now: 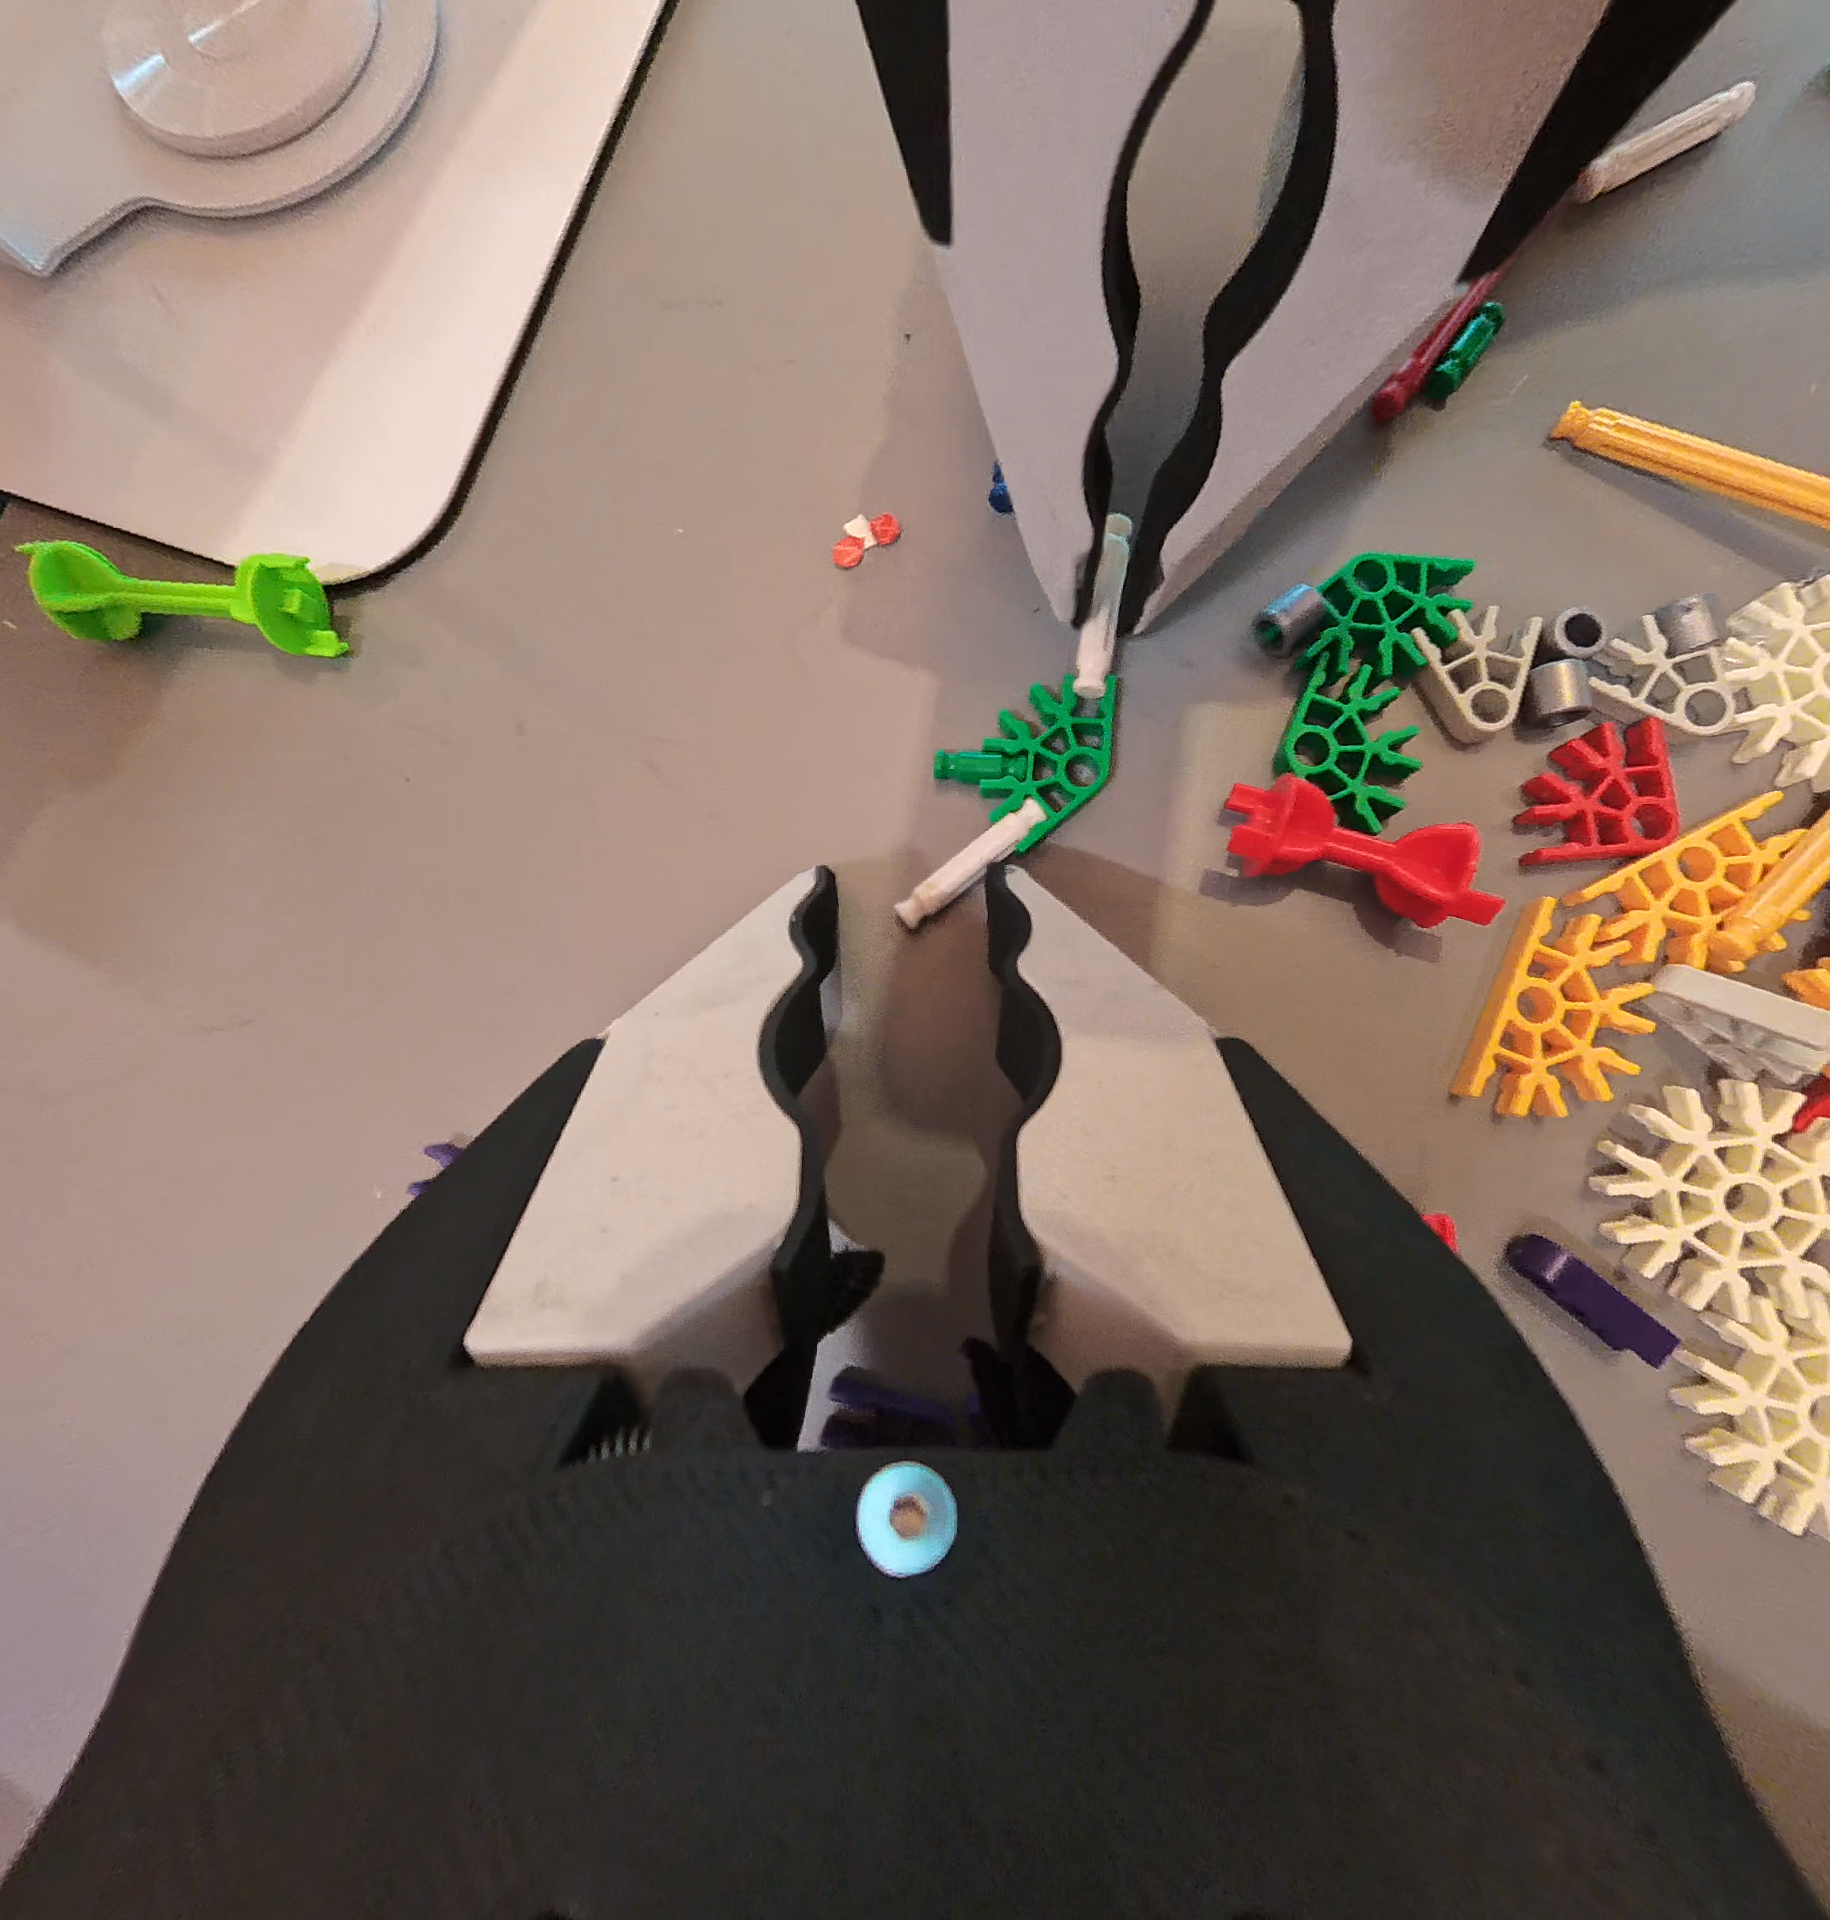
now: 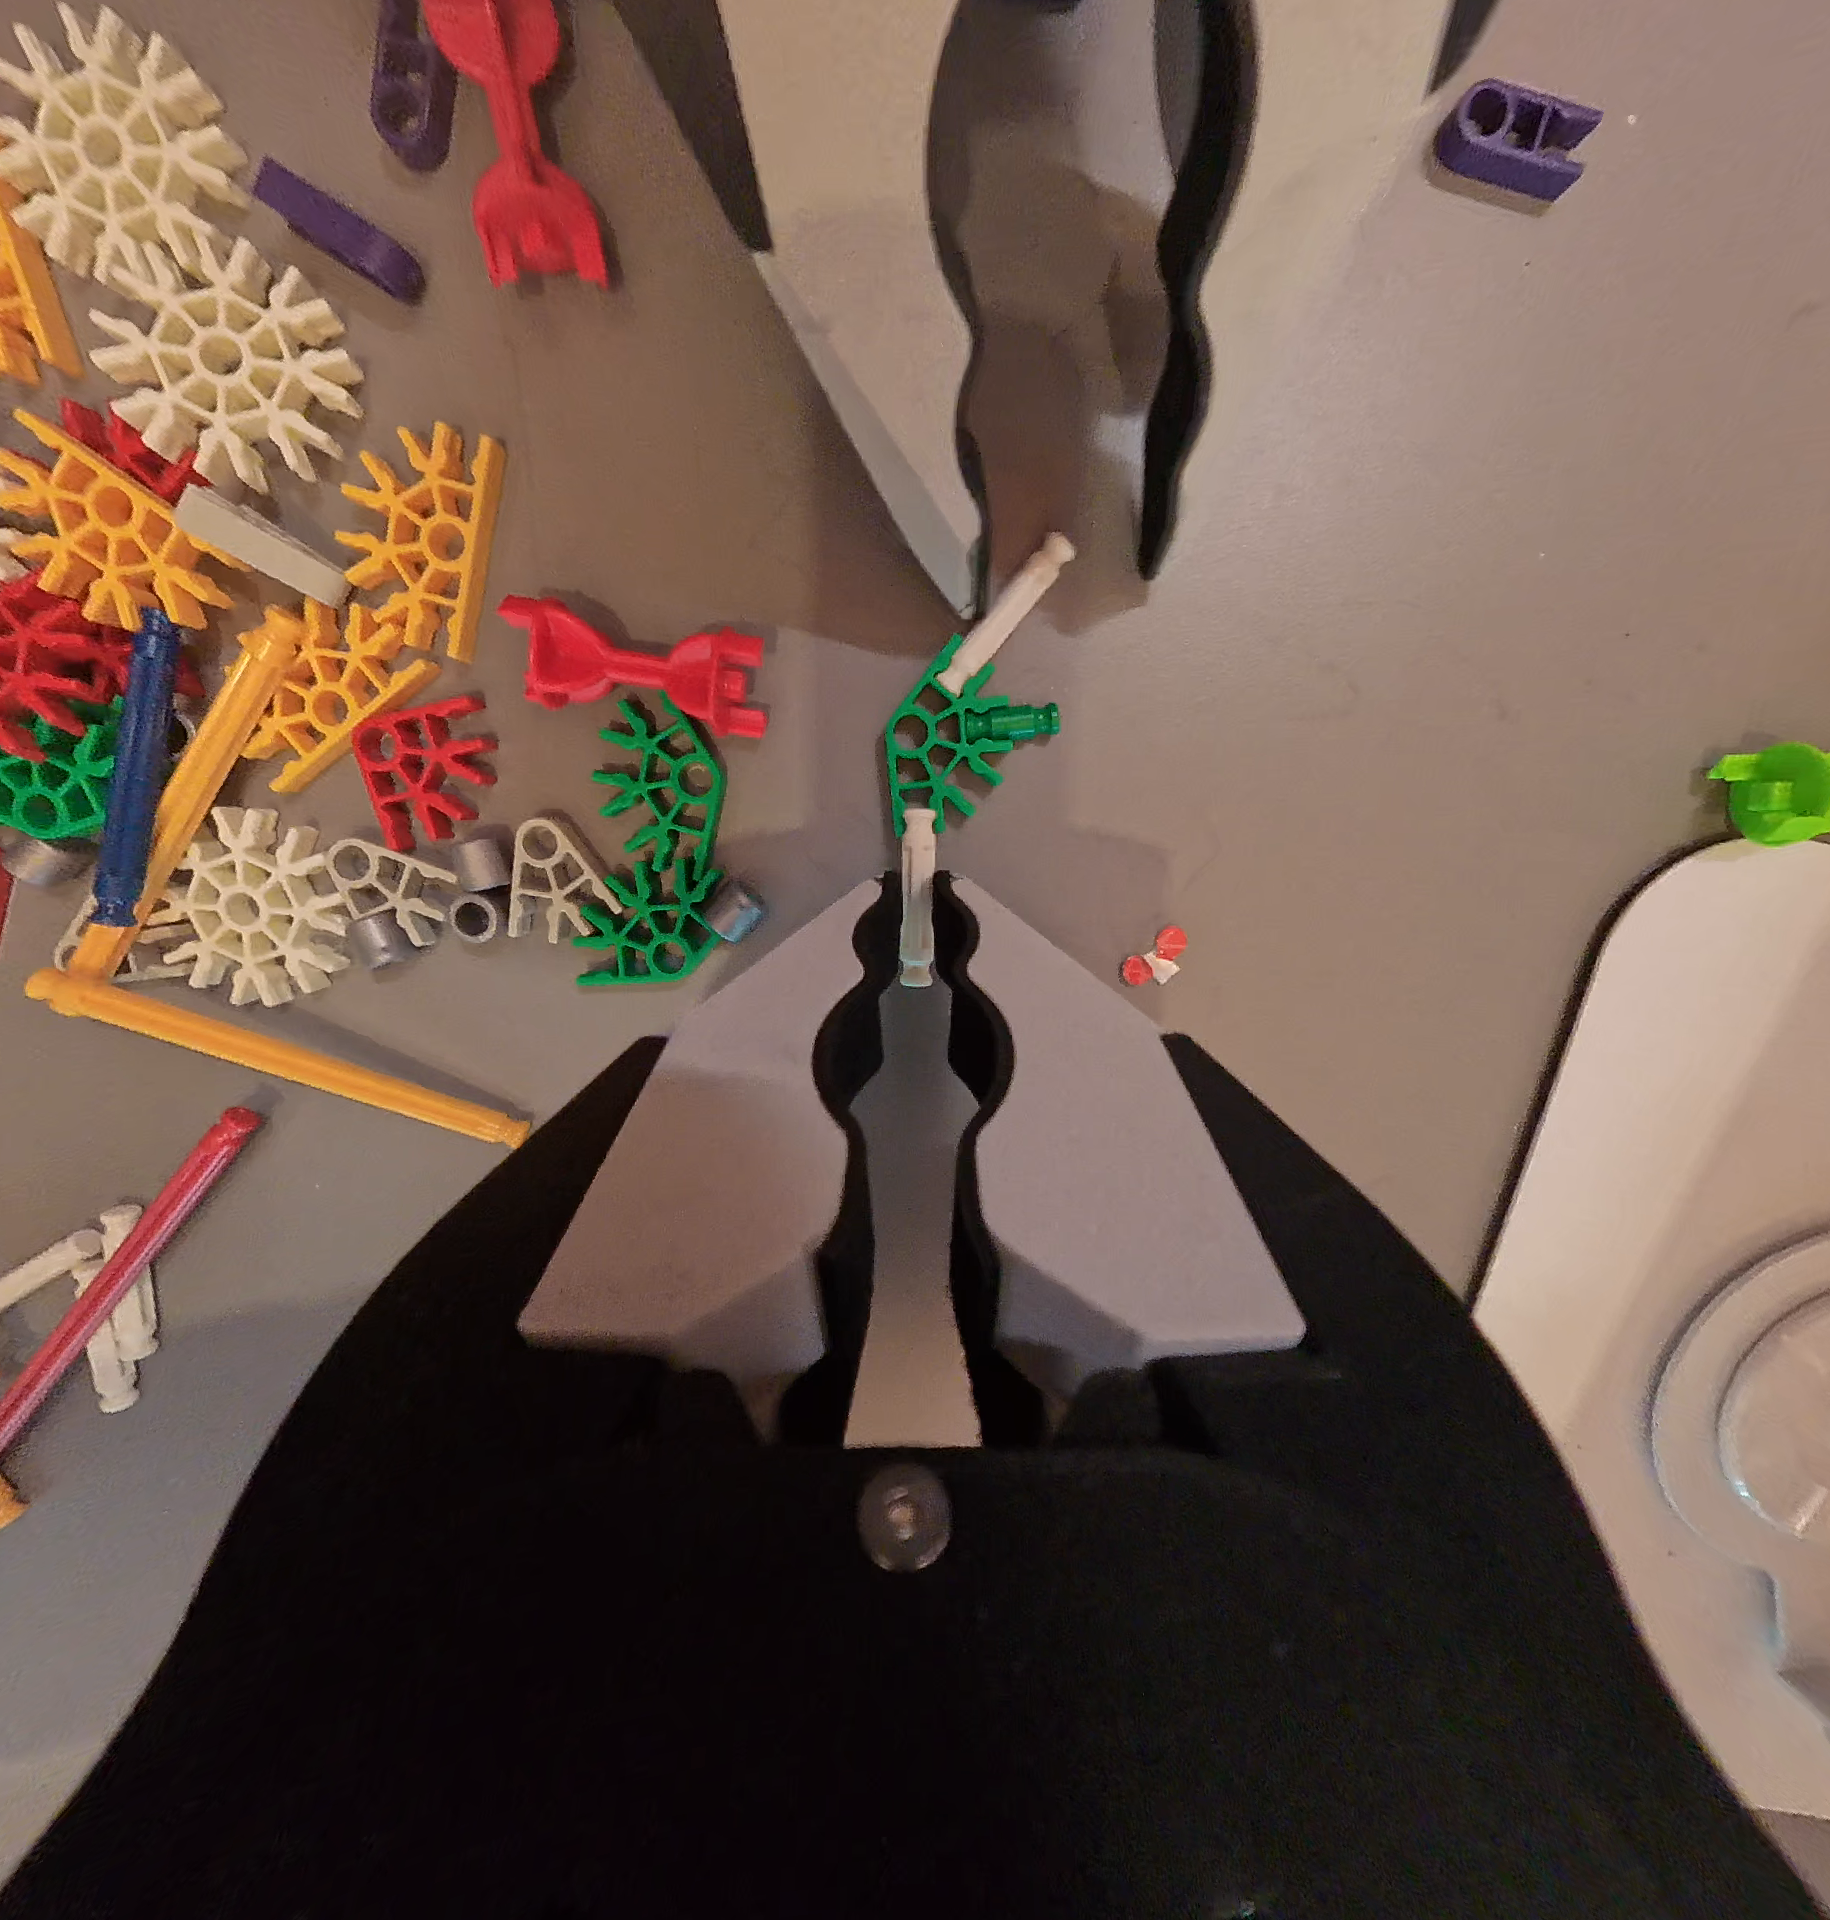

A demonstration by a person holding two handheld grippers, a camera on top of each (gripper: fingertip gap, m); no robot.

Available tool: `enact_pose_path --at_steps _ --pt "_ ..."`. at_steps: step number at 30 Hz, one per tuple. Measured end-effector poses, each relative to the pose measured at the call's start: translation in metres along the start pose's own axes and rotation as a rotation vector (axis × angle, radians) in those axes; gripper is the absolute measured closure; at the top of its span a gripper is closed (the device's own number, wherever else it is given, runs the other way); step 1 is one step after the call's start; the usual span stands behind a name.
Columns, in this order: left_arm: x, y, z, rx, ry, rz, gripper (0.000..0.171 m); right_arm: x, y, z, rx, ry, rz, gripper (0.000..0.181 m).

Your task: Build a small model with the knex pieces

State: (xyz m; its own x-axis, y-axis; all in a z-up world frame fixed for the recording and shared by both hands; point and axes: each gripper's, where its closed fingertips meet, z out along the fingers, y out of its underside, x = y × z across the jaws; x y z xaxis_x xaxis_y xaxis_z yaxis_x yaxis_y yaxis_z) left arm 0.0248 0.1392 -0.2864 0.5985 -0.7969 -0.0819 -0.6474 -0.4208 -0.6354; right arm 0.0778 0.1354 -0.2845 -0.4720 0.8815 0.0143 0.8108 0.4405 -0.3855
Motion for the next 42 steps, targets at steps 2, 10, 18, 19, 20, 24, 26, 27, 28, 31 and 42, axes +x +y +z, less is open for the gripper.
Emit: enact_pose_path --at_steps 2,10,18,19,20,24,26,27,28,31,42 --pt "-0.001 0.000 0.000 -0.003 0.002 0.001 0.145 0.000 0.000 0.002 -0.004 -0.003 -0.008 0.178" --pt "-0.001 -0.001 0.001 0.004 0.010 0.000 0.147 0.000 -0.004 -0.004 0.013 -0.008 -0.001 0.178" --pt "-0.001 -0.003 0.003 -0.001 0.016 0.010 0.148 0.000 -0.004 0.000 0.009 -0.020 0.022 0.178" --pt "-0.001 -0.003 0.003 -0.001 0.016 0.011 0.148 -0.001 -0.004 0.000 0.006 -0.021 0.023 0.178" --pt "-0.001 -0.003 0.003 0.001 0.017 0.011 0.148 -0.001 -0.004 0.001 0.006 -0.024 0.025 0.178" --pt "0.001 -0.003 0.003 0.005 0.022 0.009 0.150 -0.002 -0.005 0.003 0.000 -0.028 0.039 0.178" --pt "0.001 -0.003 0.003 0.005 0.021 0.009 0.150 -0.002 -0.004 0.003 -0.006 -0.029 0.048 0.178" --pt "0.001 -0.003 0.003 0.004 0.023 0.009 0.149 -0.003 -0.004 0.003 -0.007 -0.033 0.053 0.178" --pt "0.002 -0.003 0.003 0.003 0.026 0.010 0.149 -0.004 -0.004 0.003 -0.006 -0.038 0.059 0.178" --pt "0.001 -0.001 0.001 -0.004 0.024 0.011 0.146 -0.004 -0.004 0.000 -0.004 -0.035 0.072 0.175" --pt "0.010 -0.016 -0.004 0.072 0.054 0.011 0.150 -0.002 -0.021 -0.008 0.136 0.001 0.159 0.181"
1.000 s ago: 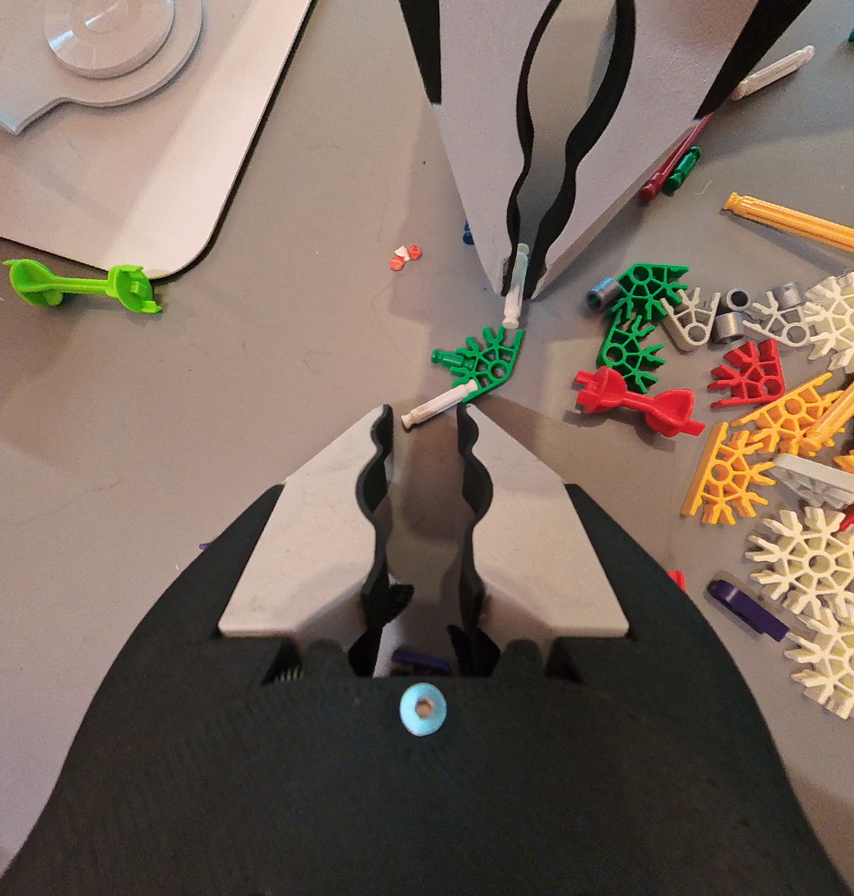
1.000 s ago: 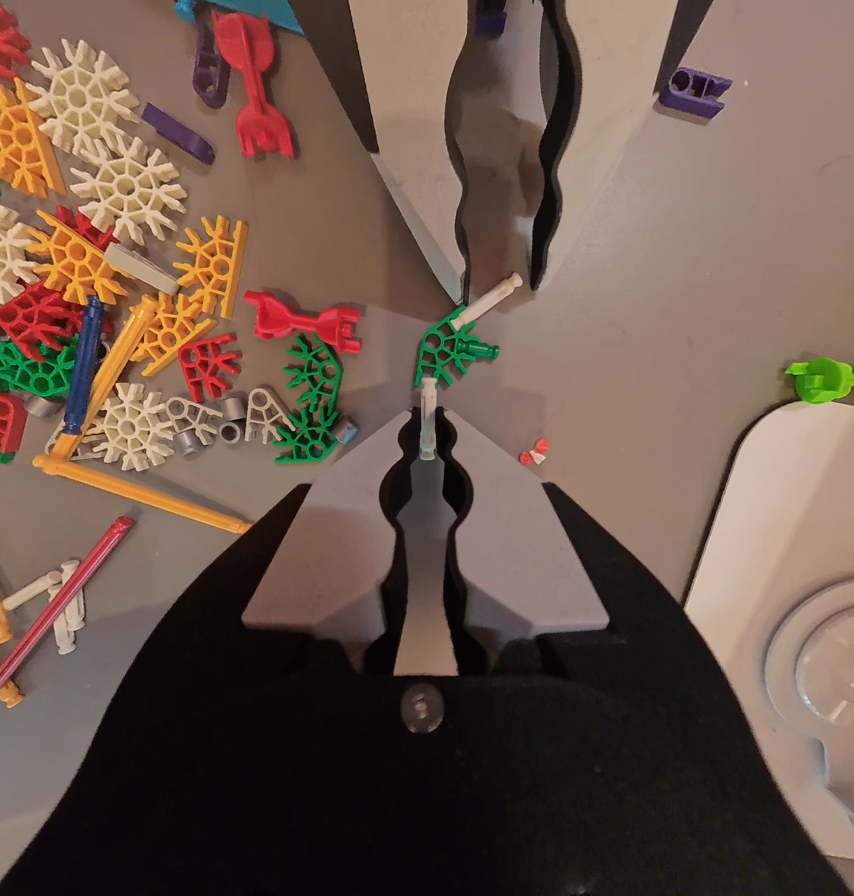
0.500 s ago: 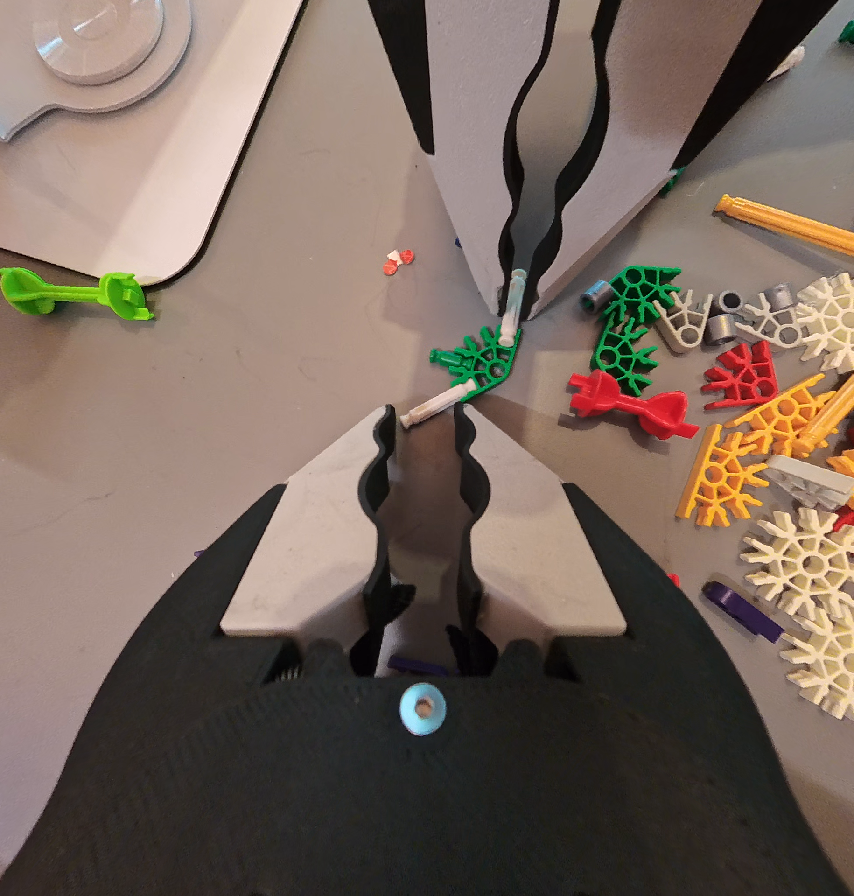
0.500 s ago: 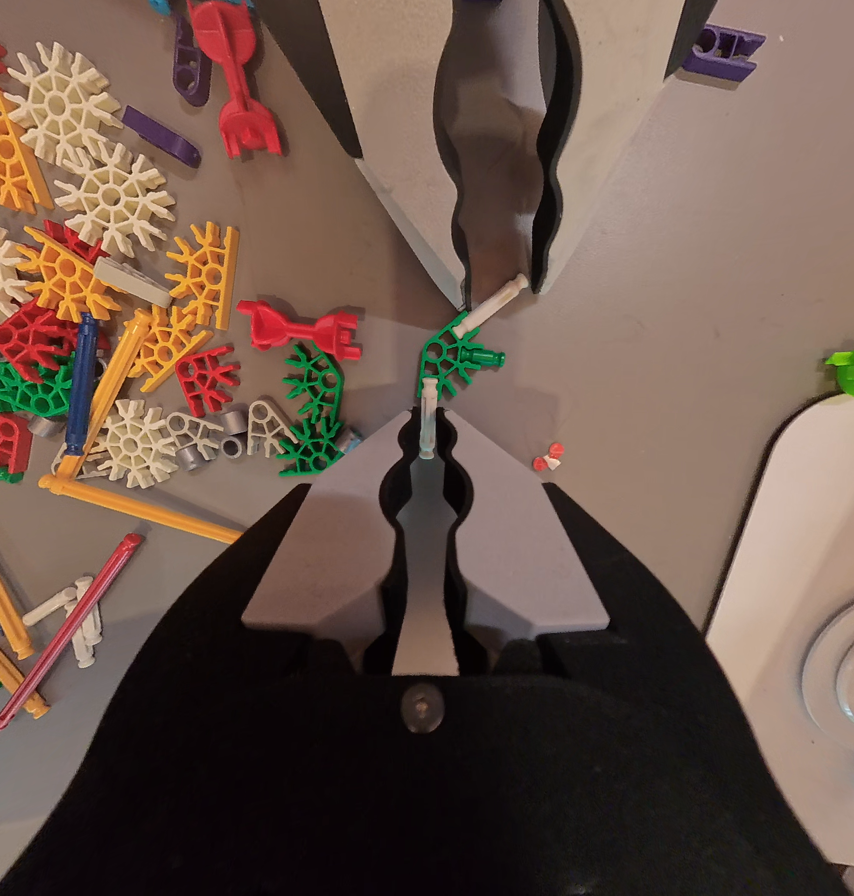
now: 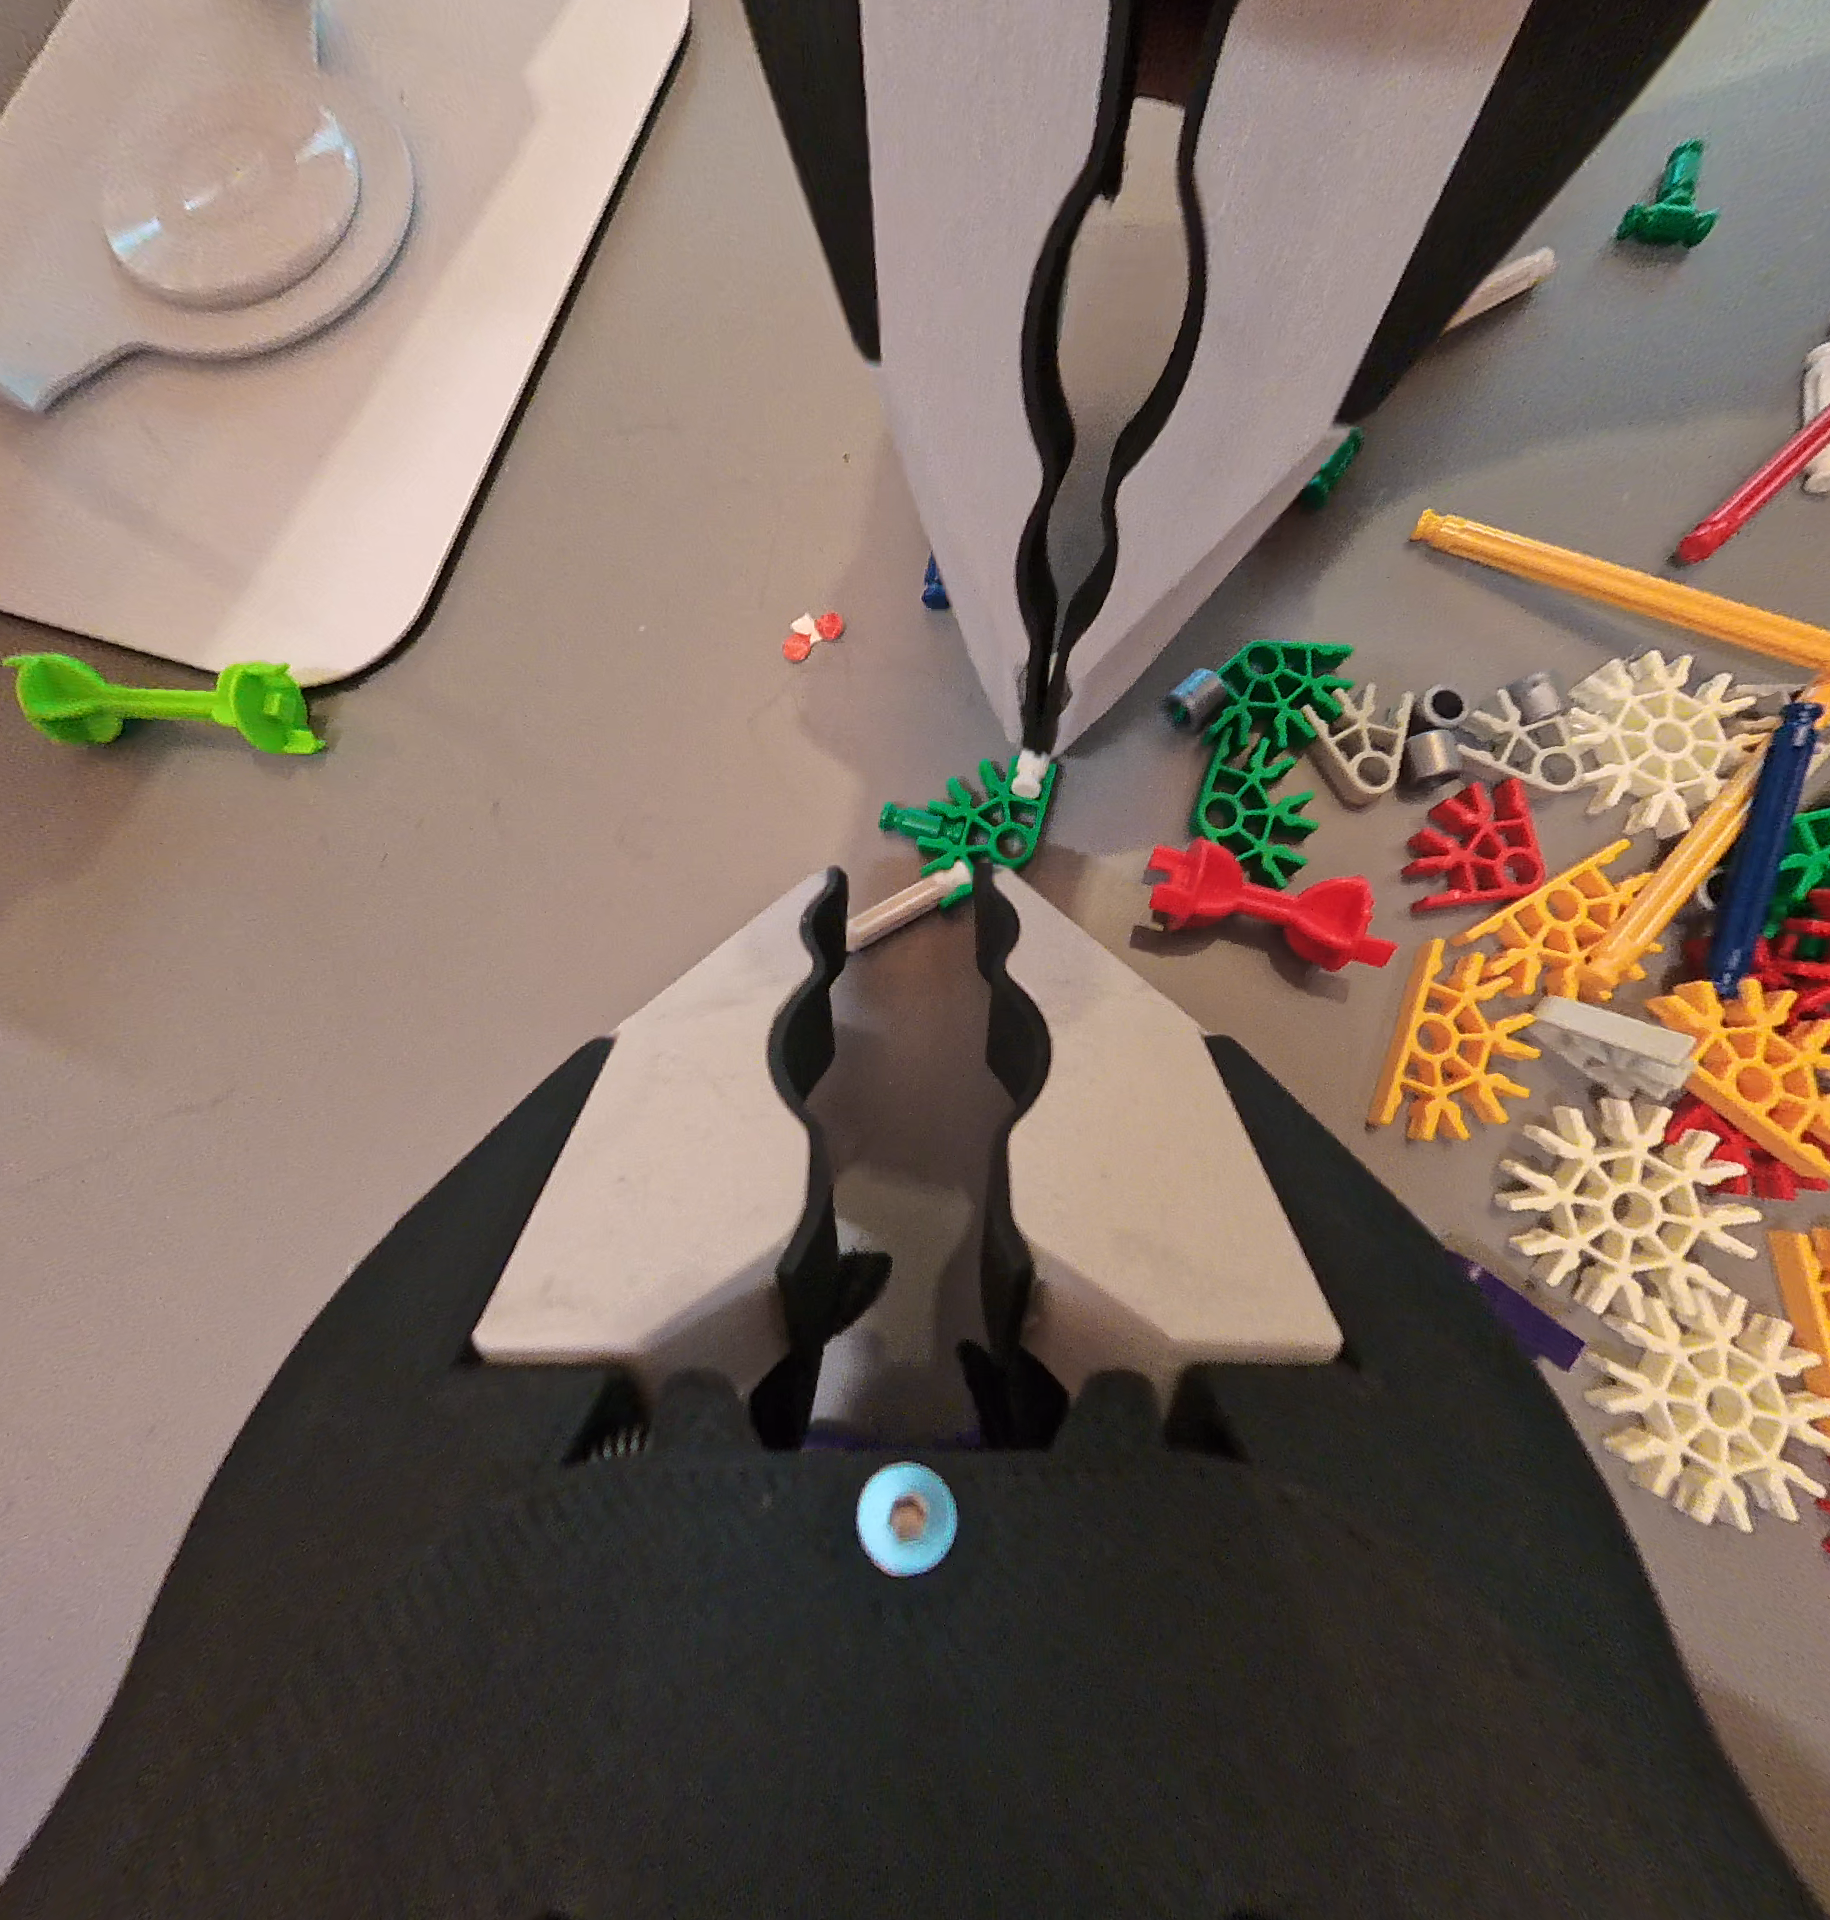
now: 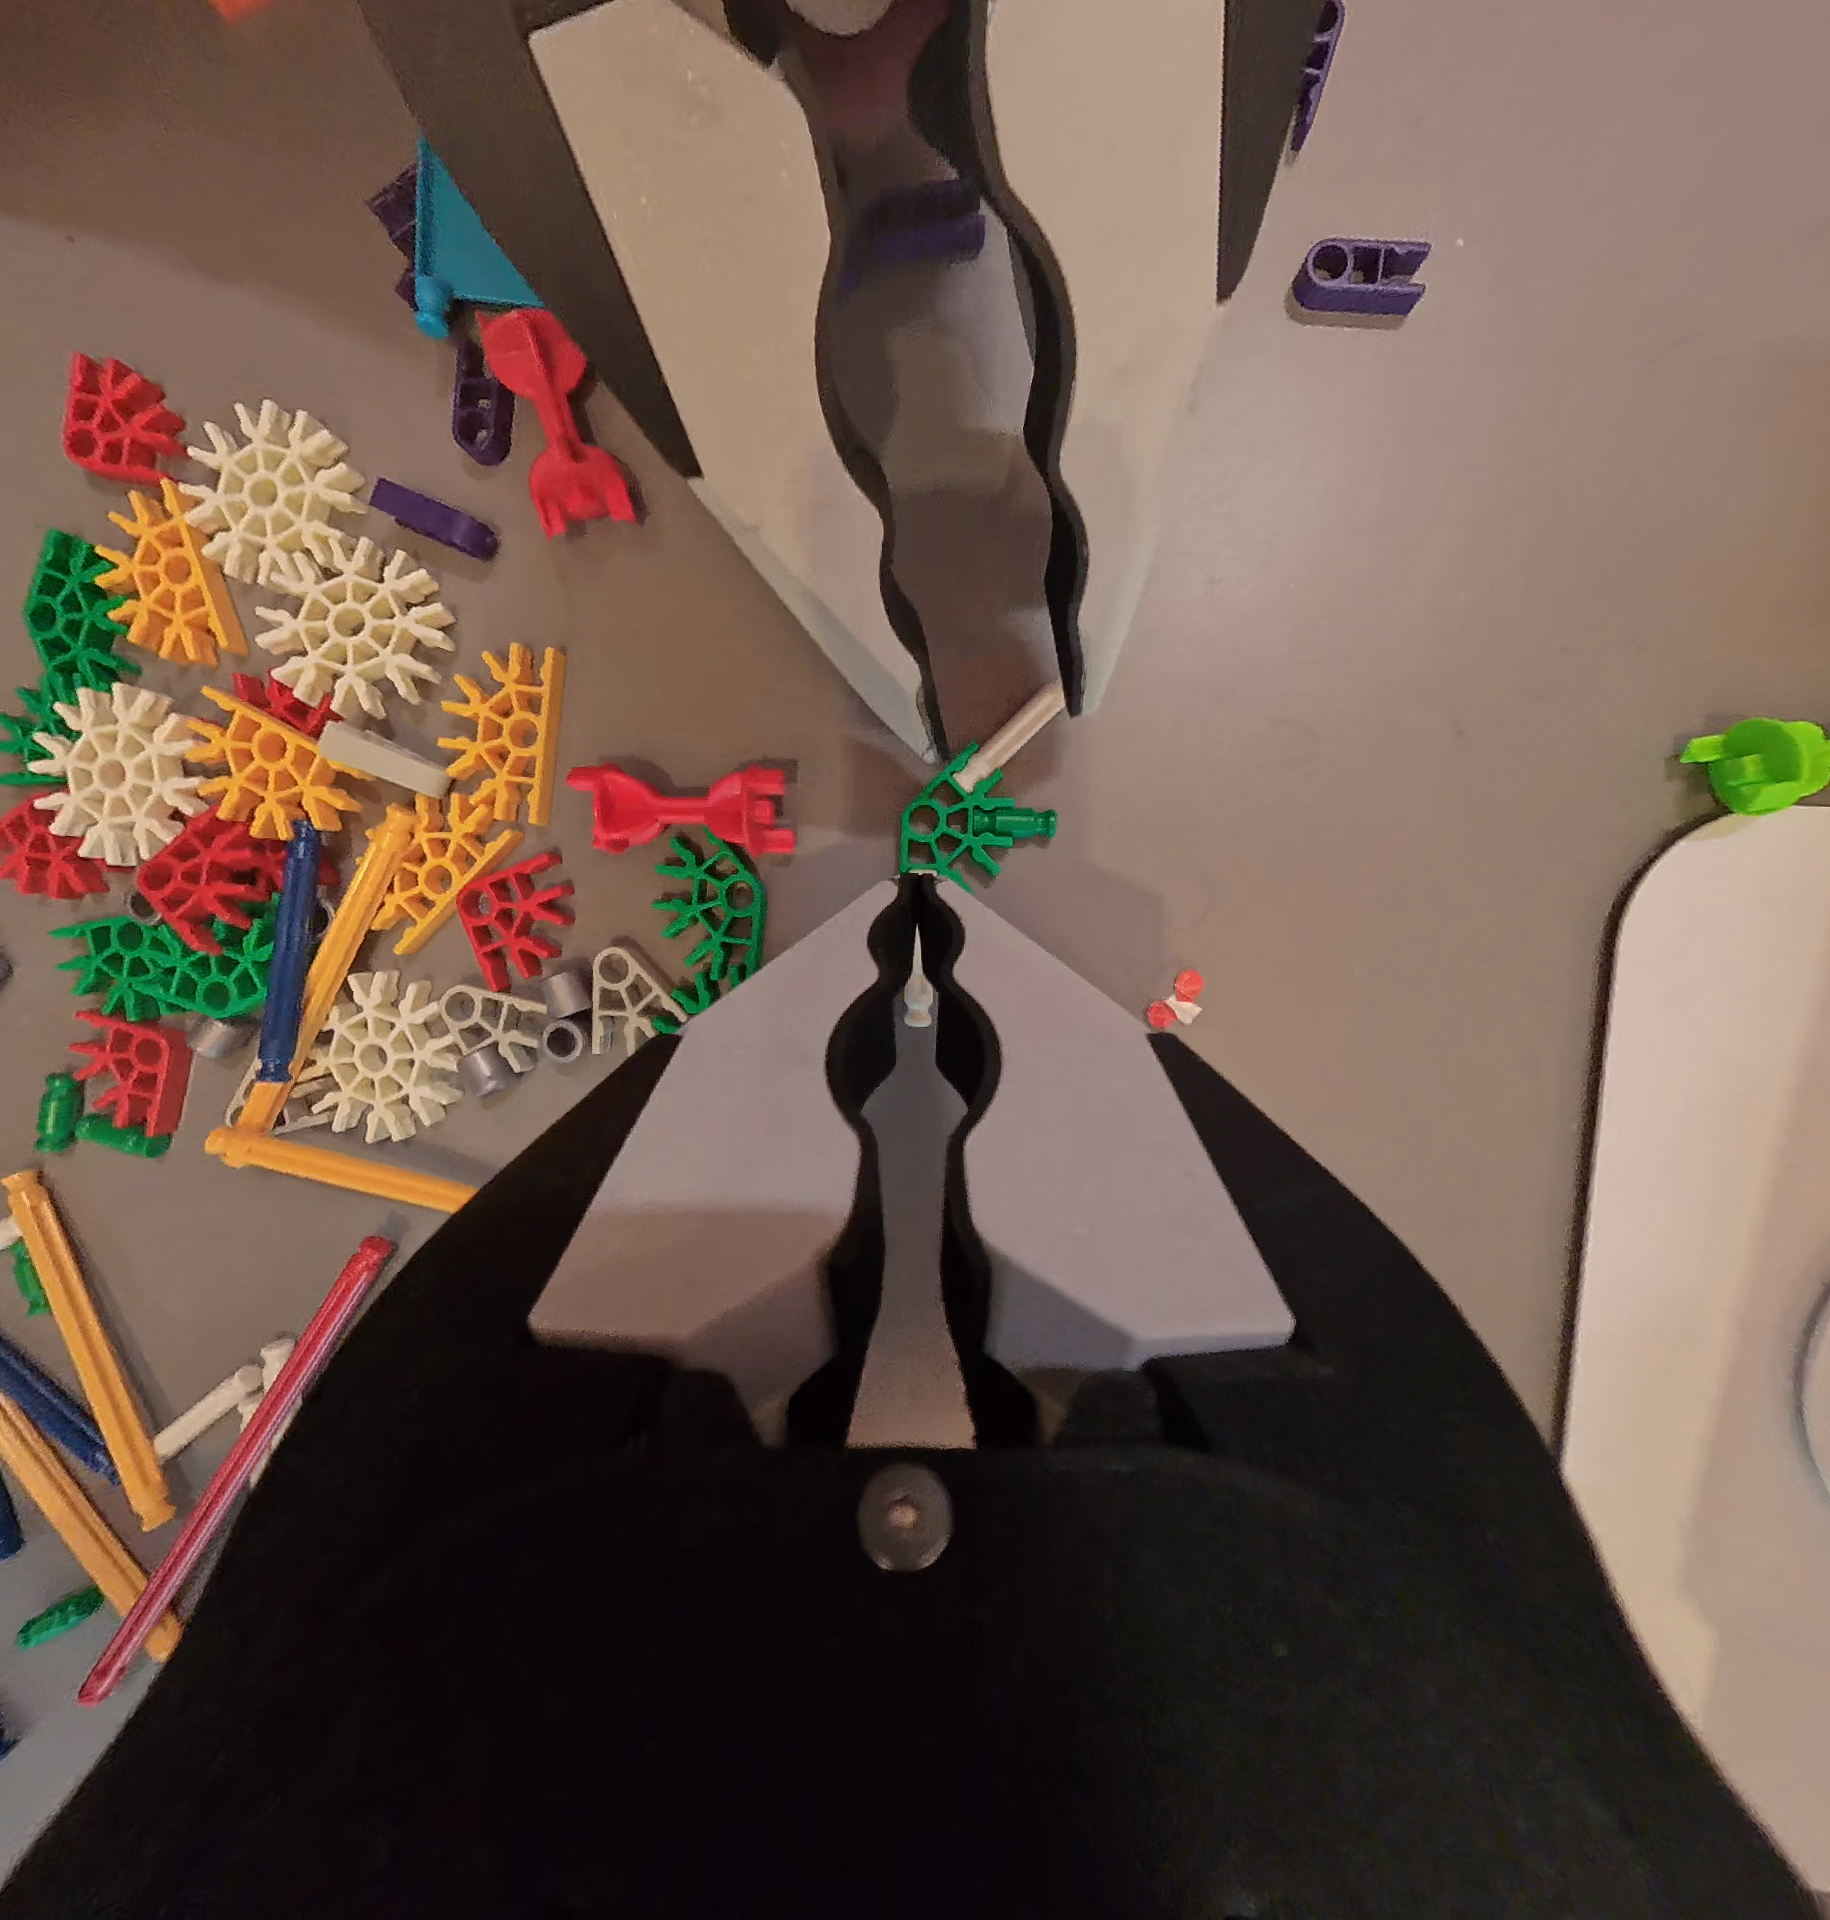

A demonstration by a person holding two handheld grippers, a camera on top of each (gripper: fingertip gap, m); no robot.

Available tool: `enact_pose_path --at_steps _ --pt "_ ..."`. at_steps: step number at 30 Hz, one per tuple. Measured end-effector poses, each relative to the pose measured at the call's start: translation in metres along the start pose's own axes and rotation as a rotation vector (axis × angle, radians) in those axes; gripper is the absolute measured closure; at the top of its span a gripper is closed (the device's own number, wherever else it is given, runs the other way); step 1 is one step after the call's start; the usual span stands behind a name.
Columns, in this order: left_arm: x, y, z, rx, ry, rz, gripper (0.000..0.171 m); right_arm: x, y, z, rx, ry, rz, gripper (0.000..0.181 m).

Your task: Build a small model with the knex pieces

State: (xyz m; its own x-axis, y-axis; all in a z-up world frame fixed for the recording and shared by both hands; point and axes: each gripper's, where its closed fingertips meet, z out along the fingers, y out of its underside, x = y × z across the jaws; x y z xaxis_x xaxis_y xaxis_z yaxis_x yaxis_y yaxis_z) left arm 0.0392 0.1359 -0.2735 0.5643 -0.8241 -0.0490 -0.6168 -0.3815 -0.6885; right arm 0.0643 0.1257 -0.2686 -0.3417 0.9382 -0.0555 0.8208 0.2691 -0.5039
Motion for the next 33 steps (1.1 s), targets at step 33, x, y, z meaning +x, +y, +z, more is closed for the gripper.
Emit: enact_pose_path --at_steps 33 --pt "0.012 0.003 0.015 -0.024 0.072 0.033 0.154 0.004 0.008 0.011 -0.053 -0.069 0.106 0.181"
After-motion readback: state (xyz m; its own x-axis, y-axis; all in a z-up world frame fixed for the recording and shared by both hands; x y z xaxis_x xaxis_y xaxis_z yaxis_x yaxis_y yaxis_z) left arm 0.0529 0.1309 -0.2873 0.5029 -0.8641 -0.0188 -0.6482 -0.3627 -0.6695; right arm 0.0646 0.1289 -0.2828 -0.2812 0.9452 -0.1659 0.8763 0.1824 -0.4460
